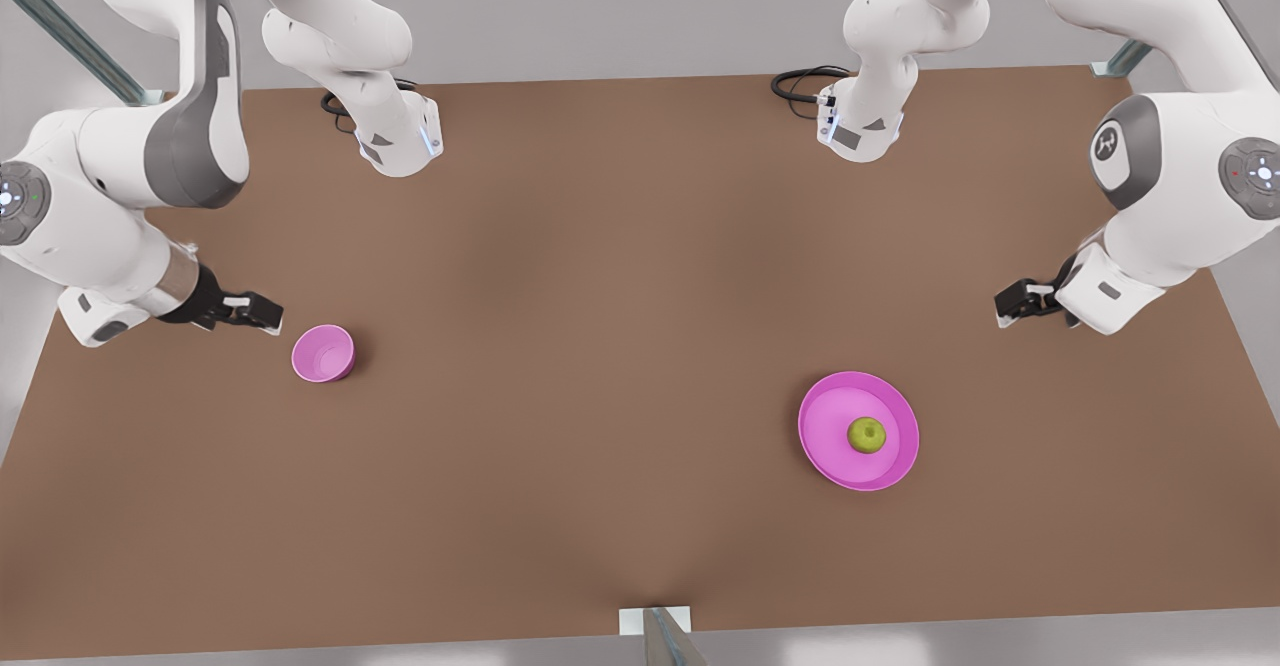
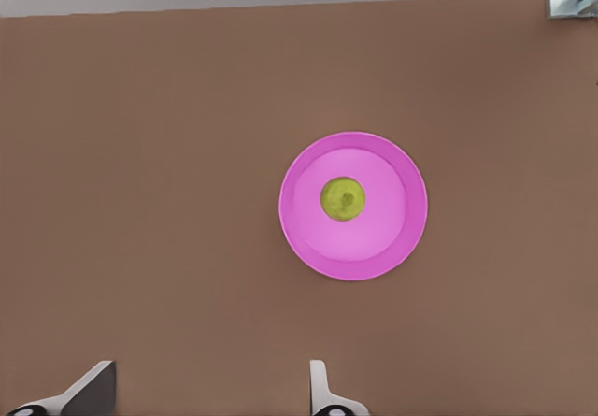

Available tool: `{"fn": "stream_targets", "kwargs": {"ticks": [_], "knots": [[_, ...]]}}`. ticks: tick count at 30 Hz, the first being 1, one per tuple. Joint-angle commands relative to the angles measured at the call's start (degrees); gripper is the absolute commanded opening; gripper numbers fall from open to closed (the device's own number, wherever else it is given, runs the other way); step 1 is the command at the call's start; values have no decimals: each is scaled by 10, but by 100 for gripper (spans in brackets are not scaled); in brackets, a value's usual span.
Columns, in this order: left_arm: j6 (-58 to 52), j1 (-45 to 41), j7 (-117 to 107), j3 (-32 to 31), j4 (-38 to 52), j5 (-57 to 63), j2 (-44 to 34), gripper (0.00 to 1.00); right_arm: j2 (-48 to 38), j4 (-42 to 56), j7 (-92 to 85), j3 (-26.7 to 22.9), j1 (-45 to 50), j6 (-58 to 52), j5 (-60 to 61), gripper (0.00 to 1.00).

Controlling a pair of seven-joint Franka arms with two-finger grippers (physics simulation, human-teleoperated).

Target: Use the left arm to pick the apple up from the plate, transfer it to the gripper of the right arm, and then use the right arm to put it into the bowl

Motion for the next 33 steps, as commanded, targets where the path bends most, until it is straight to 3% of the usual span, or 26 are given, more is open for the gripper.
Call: {"fn": "stream_targets", "kwargs": {"ticks": [1, 4, 11, 16, 33], "knots": [[9, 1, 38, 0, 0, 0, 0, 100, 2, 5, -4, 9, 3, 21, 1, 100], [14, -53, 33, -4, 8, 2, 60, 100, 4, 7, 3, 23, 10, 22, 2, 100], [333, -92, -51, -3, -35, -3, 212, 100, 22, 7, -3, 34, 7, 39, 2, 100], [463, -85, -45, 0, -105, -1, 233, 100, 26, 8, 1, 35, 10, 39, 1, 100], [474, -82, -43, 1, -173, -1, 257, 100, 27, 7, 3, 35, 9, 38, 2, 100]]}}
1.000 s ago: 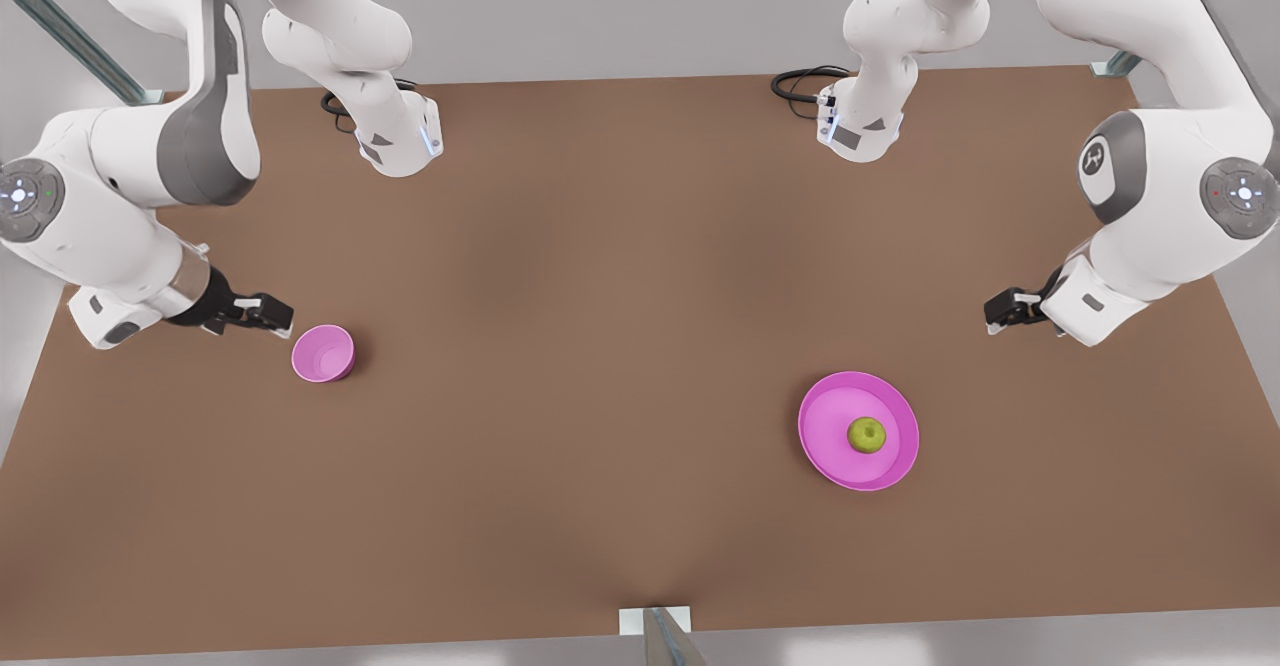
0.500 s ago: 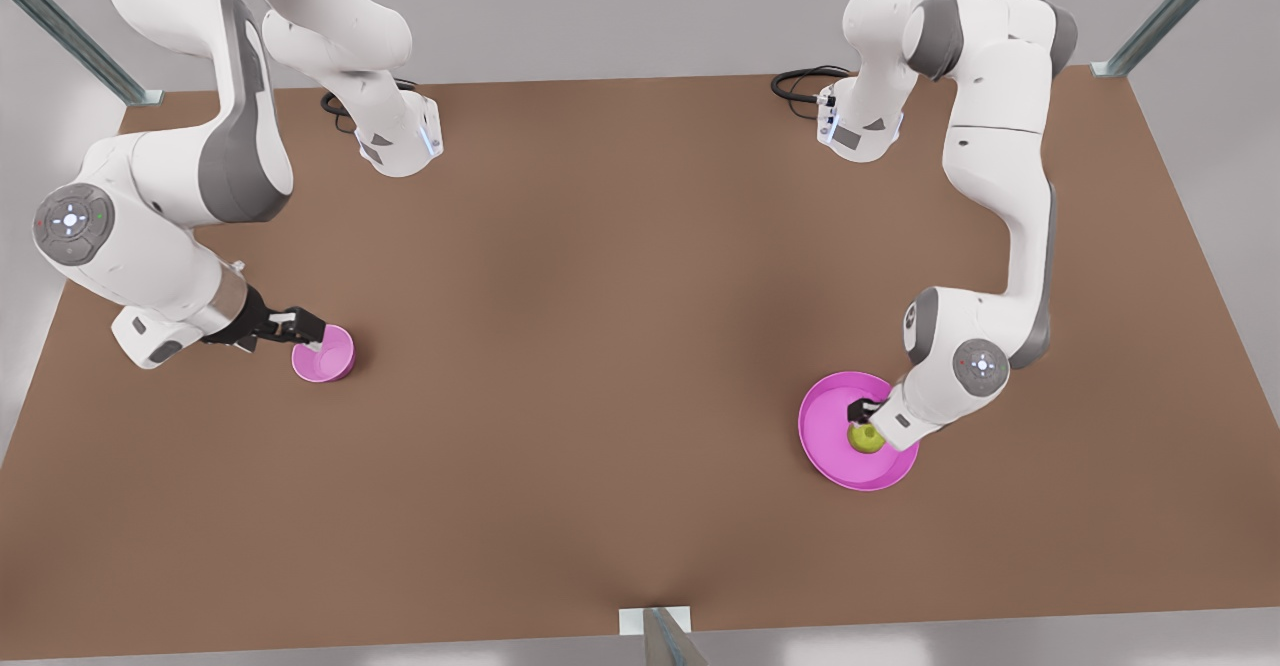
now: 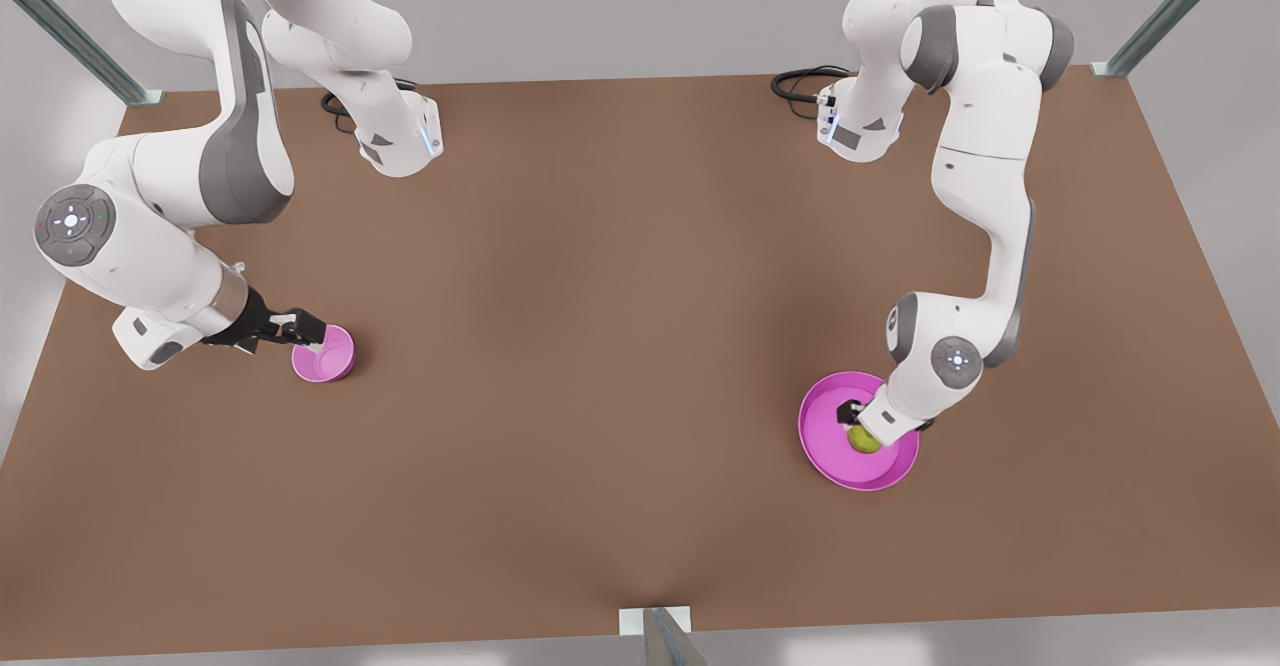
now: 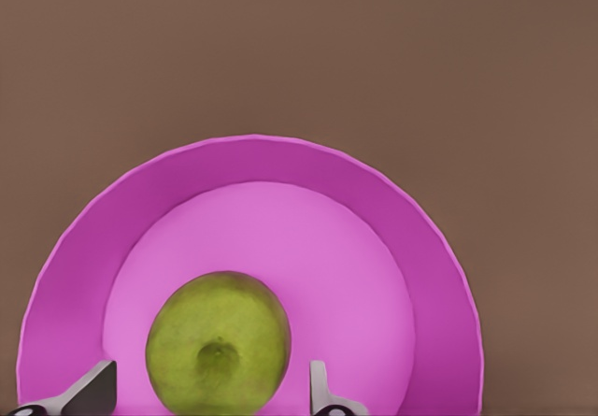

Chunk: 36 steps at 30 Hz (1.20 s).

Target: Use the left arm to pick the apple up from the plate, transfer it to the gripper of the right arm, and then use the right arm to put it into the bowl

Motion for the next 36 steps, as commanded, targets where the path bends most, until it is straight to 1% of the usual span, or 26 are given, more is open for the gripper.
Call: {"fn": "stream_targets", "kwargs": {"ticks": [1, 10, 14, 15, 16, 19, 22, 27, 31, 36], "knots": [[9, -2, -15, 0, -1, 1, 3, 100, -1, 0, 2, 0, 0, 0, 0, 100], [9, 1, -15, -1, 9, 0, 24, 100, 0, 0, -3, 0, -1, 1, 0, 100], [10, 0, -15, -1, 18, 0, 34, 96, 0, 0, -3, 0, 0, 0, 0, 100], [10, 0, -15, -1, 18, 0, 36, 92, 0, 0, -3, 0, -1, 1, 0, 100], [10, 0, -16, -1, 18, -1, 37, 78, 0, 0, -3, 0, -1, 1, 0, 100], [10, 0, -16, -1, 18, -1, 37, 69, 0, 0, -2, 0, -2, 1, 0, 100], [10, 0, -16, -1, 19, 0, 39, 68, 0, 0, -2, 0, -1, 0, 0, 100], [10, -1, -15, -1, 23, 0, 43, 70, 1, 0, -3, 0, 0, 1, 0, 100], [10, -2, -15, -1, 25, 0, 44, 70, 1, 0, -3, 0, -1, 1, -3, 100], [9, 0, -11, -2, 35, 1, 34, 63, 1, 0, -3, 0, -1, 1, -3, 100]]}}
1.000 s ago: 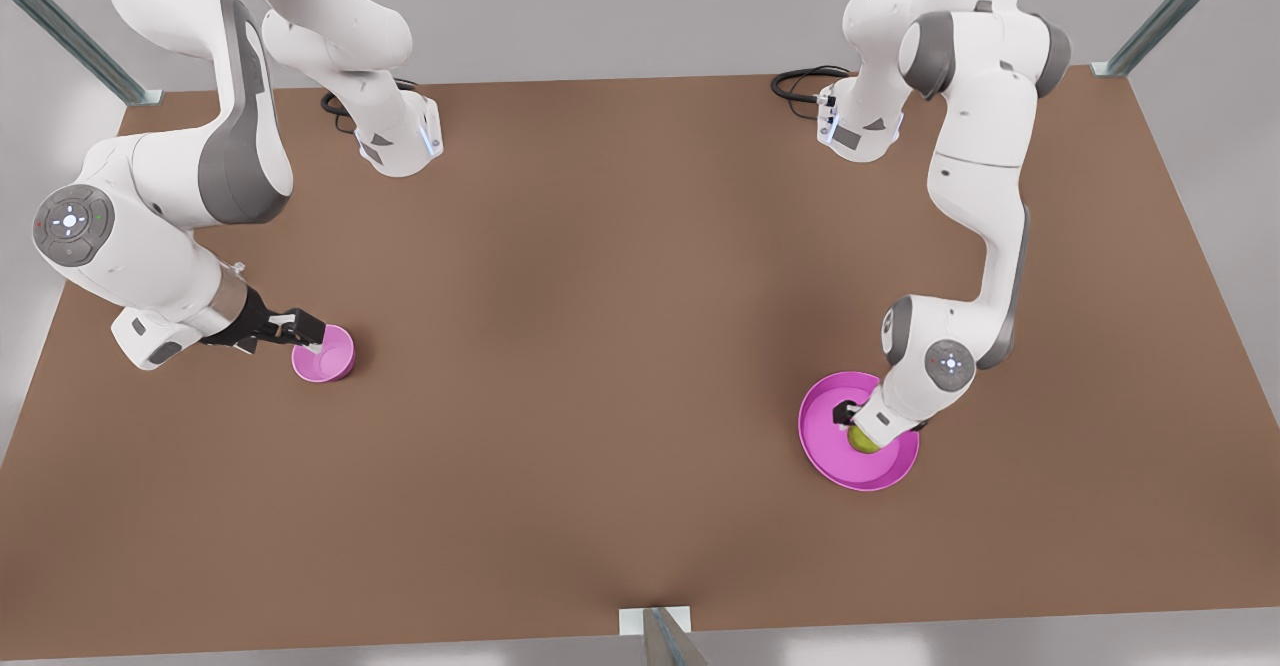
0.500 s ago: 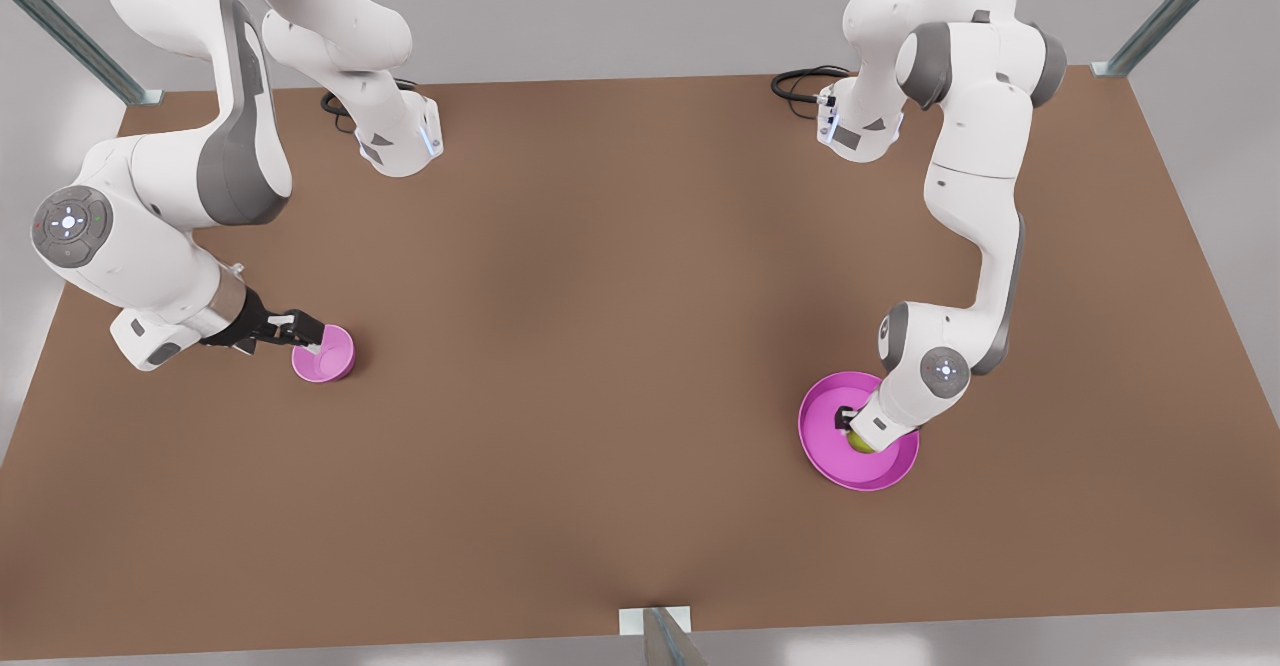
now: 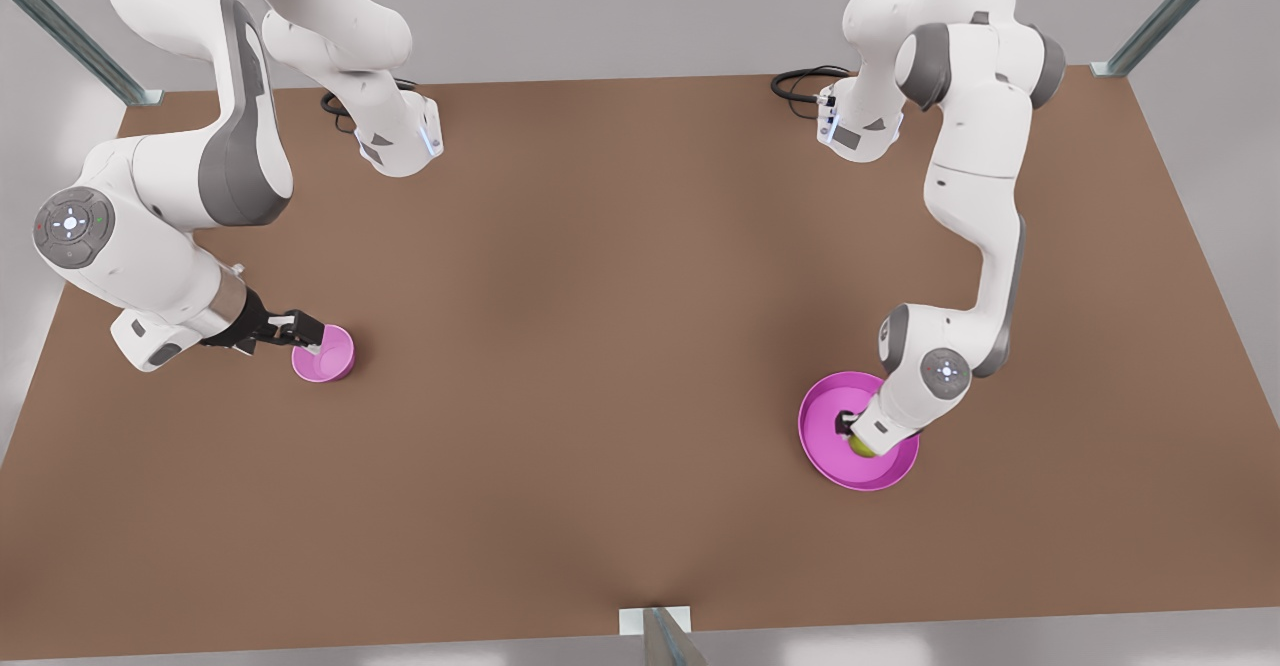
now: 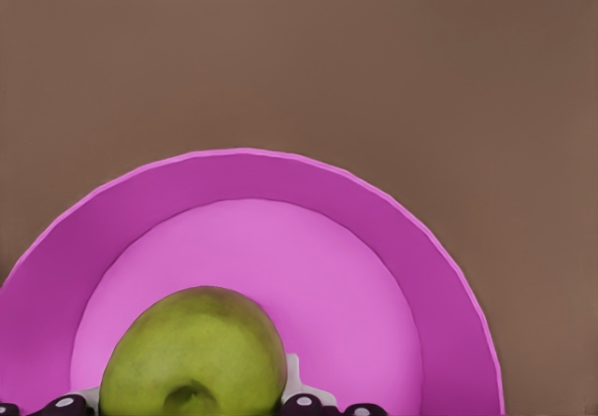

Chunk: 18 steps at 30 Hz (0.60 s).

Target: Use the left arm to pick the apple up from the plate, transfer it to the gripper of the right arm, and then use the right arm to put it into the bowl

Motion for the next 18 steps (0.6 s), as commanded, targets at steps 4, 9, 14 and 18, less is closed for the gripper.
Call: {"fn": "stream_targets", "kwargs": {"ticks": [4, 9, 14, 18], "knots": [[-9, 31, 99, -56, -22, -25, -48, 59, -1, 0, -1, 0, 0, 1, 0, 100], [-6, 207, 488, -340, -43, -226, -83, 58, -1, 1, -1, 0, 0, 1, 0, 100], [-5, 146, 953, -384, 60, -561, -10, 58, -1, 1, -1, 0, 0, 1, 0, 100], [-10, 123, 1188, -410, 96, -715, 38, 54, 5, 0, 8, 0, 12, 32, 6, 100]]}}
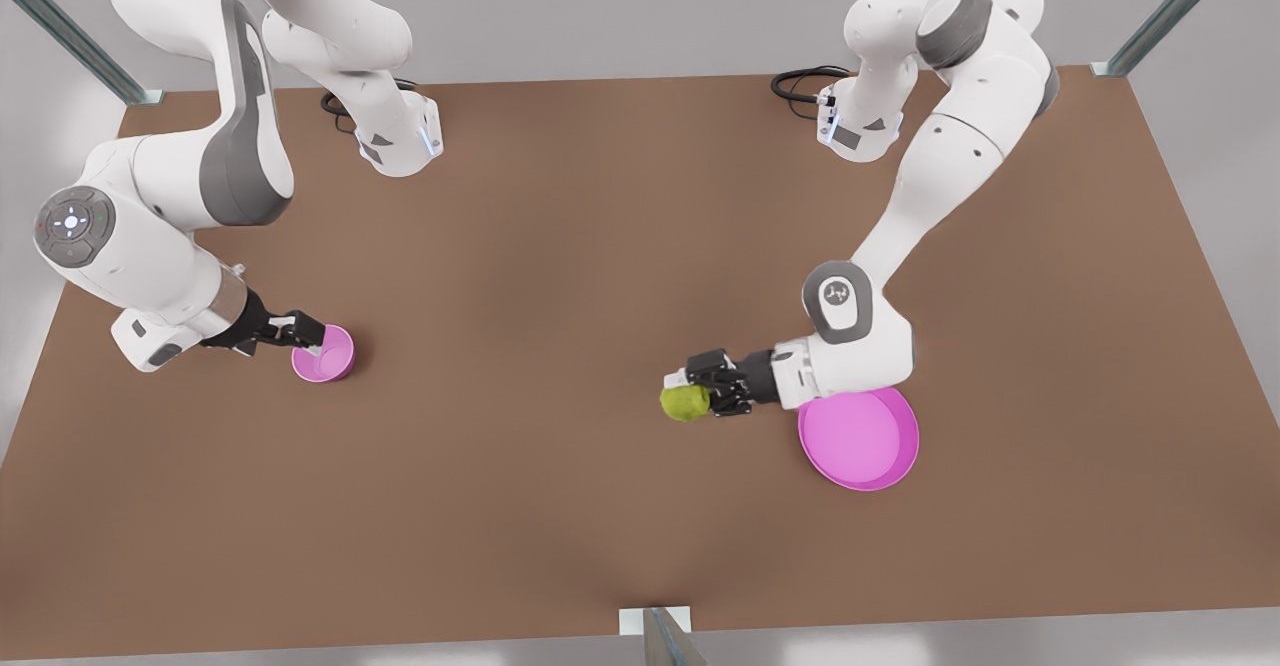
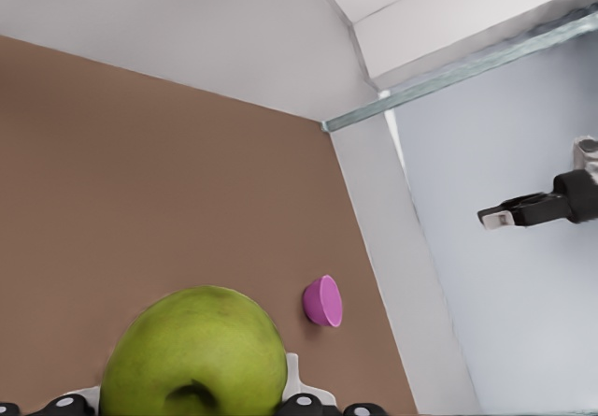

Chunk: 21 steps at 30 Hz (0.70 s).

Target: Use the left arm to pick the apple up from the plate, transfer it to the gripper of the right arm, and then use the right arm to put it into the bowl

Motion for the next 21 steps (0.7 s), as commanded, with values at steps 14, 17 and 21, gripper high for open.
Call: {"fn": "stream_targets", "kwargs": {"ticks": [14, 17, 21], "knots": [[-11, -129, 944, -9, 115, -212, 88, 43, 115, -47, -100, 5, 6, 175, 593, 100], [3, -170, 955, -7, 165, -212, 123, 43, 66, -149, -171, 39, 4, 203, 670, 100], [10, -180, 955, -8, 178, -220, 138, 43, 53, -195, -234, 59, 8, 236, 764, 100]]}}
